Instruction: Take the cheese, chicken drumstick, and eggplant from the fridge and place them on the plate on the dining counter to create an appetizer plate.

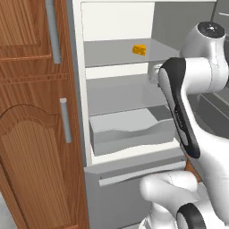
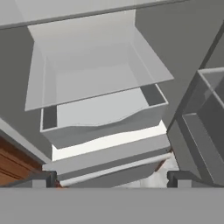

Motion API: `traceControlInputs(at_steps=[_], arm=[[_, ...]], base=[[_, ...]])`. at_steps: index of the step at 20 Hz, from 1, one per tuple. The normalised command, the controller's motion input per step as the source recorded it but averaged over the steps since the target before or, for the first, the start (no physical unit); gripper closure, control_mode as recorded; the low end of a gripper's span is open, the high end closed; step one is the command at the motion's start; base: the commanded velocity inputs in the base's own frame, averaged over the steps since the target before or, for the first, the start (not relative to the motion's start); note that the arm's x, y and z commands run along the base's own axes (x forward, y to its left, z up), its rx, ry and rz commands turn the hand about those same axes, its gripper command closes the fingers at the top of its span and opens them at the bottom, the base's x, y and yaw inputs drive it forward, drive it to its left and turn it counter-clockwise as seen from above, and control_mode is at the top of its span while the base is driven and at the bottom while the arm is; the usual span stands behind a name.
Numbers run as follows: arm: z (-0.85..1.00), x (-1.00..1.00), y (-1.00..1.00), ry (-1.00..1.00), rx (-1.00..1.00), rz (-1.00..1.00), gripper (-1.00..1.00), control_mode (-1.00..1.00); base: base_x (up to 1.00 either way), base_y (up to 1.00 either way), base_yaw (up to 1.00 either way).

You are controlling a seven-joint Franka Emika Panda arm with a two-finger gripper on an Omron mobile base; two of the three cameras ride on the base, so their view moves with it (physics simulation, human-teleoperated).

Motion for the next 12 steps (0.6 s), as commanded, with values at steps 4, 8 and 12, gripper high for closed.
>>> traceControlInputs(at_steps=[4,8,12], arm=[[0.0,0.69,-0.1,-0.08,0.0,0.0,-1.0,-1.0],[0.0,0.74,-0.04,-0.02,0.0,0.0,-1.0,-1.0],[0.0,0.7,-0.01,0.0,0.0,0.0,-1.0,-1.0]], base=[[0.0,0.0,0.0],[0.0,0.0,0.0],[0.0,0.0,0.0]])
